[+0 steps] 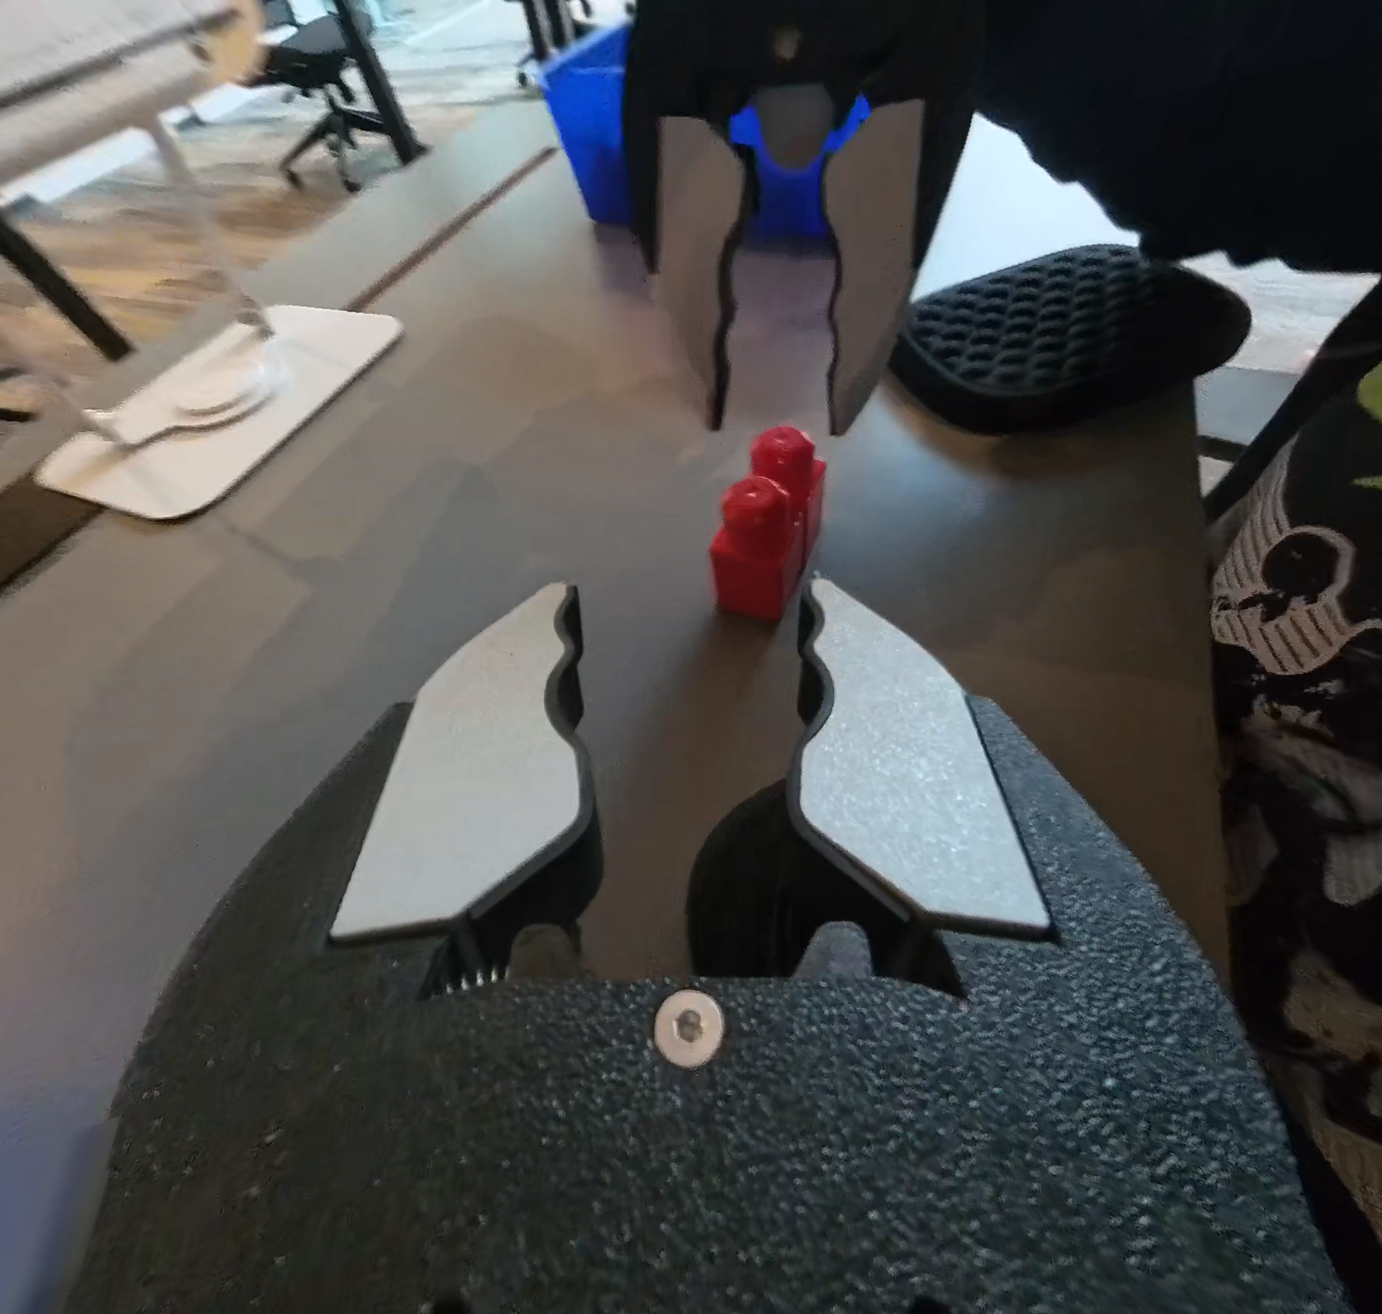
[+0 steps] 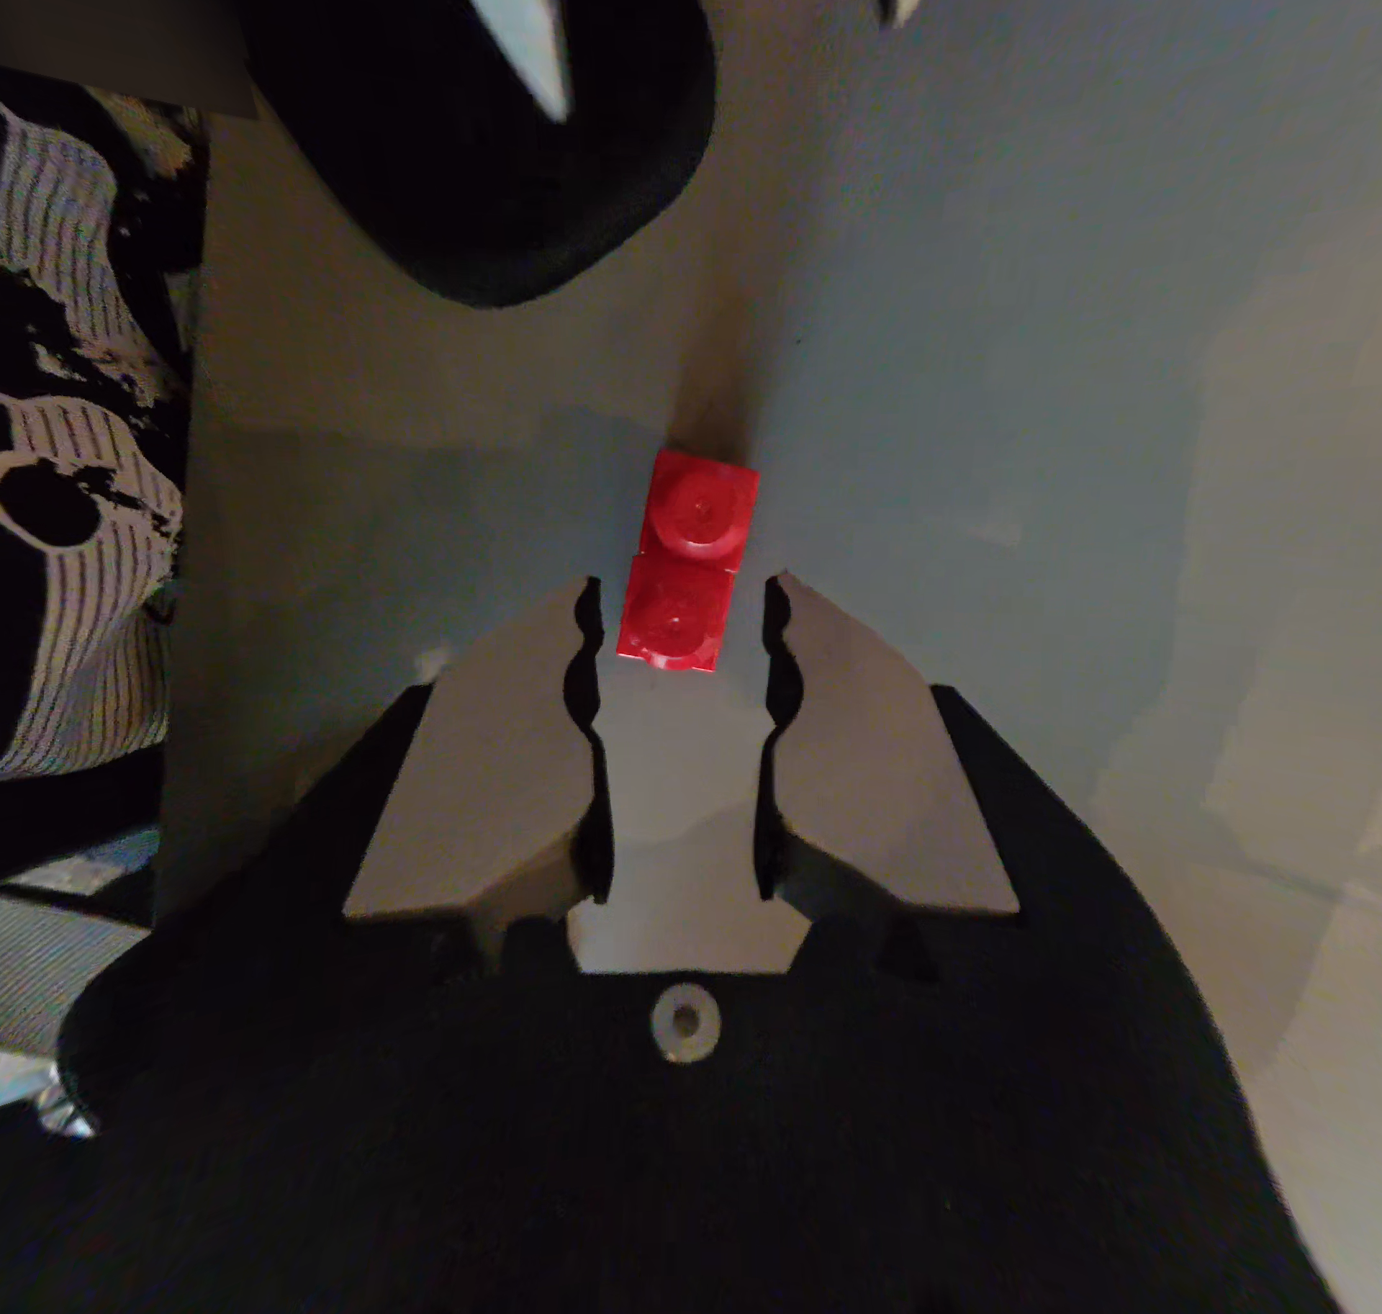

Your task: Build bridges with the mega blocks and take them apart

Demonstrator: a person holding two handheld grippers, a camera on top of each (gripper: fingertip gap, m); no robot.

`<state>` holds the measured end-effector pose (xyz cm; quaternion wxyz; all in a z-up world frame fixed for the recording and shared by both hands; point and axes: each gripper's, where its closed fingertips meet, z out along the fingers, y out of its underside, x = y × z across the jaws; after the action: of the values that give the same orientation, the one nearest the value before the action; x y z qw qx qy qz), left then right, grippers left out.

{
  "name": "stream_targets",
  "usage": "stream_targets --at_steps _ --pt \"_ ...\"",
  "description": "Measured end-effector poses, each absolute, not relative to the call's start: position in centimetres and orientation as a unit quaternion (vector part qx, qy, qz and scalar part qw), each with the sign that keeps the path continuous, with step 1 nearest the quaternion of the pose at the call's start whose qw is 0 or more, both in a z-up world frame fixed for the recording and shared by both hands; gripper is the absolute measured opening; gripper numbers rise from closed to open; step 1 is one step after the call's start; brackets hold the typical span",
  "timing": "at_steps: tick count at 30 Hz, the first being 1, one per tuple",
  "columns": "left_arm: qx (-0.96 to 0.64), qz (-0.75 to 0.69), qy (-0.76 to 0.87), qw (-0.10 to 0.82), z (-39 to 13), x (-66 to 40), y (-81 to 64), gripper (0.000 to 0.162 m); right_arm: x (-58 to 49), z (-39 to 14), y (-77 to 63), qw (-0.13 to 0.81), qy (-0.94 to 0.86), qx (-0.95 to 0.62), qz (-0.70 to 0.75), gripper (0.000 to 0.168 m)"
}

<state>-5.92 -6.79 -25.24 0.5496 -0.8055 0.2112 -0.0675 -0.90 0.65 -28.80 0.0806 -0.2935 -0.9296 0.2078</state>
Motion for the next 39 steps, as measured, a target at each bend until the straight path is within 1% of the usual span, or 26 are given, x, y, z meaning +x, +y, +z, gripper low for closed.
stream_targets --at_steps 3,6,8,10,13,17,19,22,23,24,25,32,36,37,38,39 --pt "-0.810 -0.026 0.184 0.557 -21.5 -9.5 -9.6 0.056 -0.7 -26.9 0.5 0.103 -0.917 -0.298 0.244 0.043" --pt "-0.825 0.061 0.161 0.538 -18.4 -15.6 -12.9 0.055 -0.6 -25.2 1.2 0.134 -0.898 -0.323 0.266 0.045" --pt "-0.842 0.107 0.147 0.508 -17.5 -20.1 -15.1 0.055 -0.3 -24.2 1.9 0.152 -0.888 -0.339 0.272 0.045" --pt "-0.864 0.124 0.122 0.473 -17.7 -24.5 -16.9 0.056 0.0 -23.6 2.8 0.169 -0.880 -0.357 0.263 0.045" --pt "-0.896 0.129 0.066 0.419 -19.9 -30.5 -18.2 0.056 0.4 -22.8 4.0 0.190 -0.873 -0.382 0.236 0.046" --pt "-0.937 0.097 0.017 0.336 -25.5 -35.3 -18.3 0.059 0.8 -21.8 4.7 0.201 -0.871 -0.398 0.208 0.047" --pt "-0.950 0.058 -0.021 0.305 -28.1 -36.0 -17.8 0.063 0.7 -21.3 4.9 0.209 -0.871 -0.400 0.195 0.046" --pt "-0.949 -0.035 -0.089 0.299 -30.6 -35.1 -16.3 0.074 0.6 -20.9 4.8 0.210 -0.874 -0.400 0.180 0.046" --pt "-0.947 -0.053 -0.107 0.299 -31.1 -34.9 -15.9 0.073 0.6 -20.8 4.9 0.211 -0.875 -0.399 0.173 0.046" --pt "-0.946 -0.054 -0.121 0.297 -31.5 -35.1 -15.7 0.073 0.5 -20.8 4.9 0.212 -0.877 -0.397 0.168 0.046" --pt "-0.945 -0.045 -0.130 0.296 -31.9 -35.5 -15.5 0.076 0.5 -20.8 4.8 0.212 -0.879 -0.394 0.165 0.046" --pt "-0.936 -0.008 -0.165 0.310 -32.8 -36.8 -14.6 0.075 -0.2 -20.6 4.6 0.219 -0.884 -0.380 0.162 0.047" --pt "-0.951 0.036 -0.144 0.270 -34.6 -37.1 -14.9 0.075 -0.7 -20.2 4.3 0.229 -0.884 -0.371 0.172 0.047" --pt "-0.951 0.049 -0.133 0.275 -34.7 -37.2 -14.6 0.069 -0.8 -20.1 4.2 0.230 -0.884 -0.367 0.173 0.047" --pt "-0.949 0.054 -0.126 0.282 -34.6 -37.2 -14.3 0.056 -0.8 -20.1 4.1 0.231 -0.886 -0.363 0.174 0.047" --pt "-0.948 0.061 -0.125 0.287 -34.5 -37.3 -14.2 0.050 -0.9 -20.1 3.9 0.231 -0.887 -0.359 0.176 0.047"
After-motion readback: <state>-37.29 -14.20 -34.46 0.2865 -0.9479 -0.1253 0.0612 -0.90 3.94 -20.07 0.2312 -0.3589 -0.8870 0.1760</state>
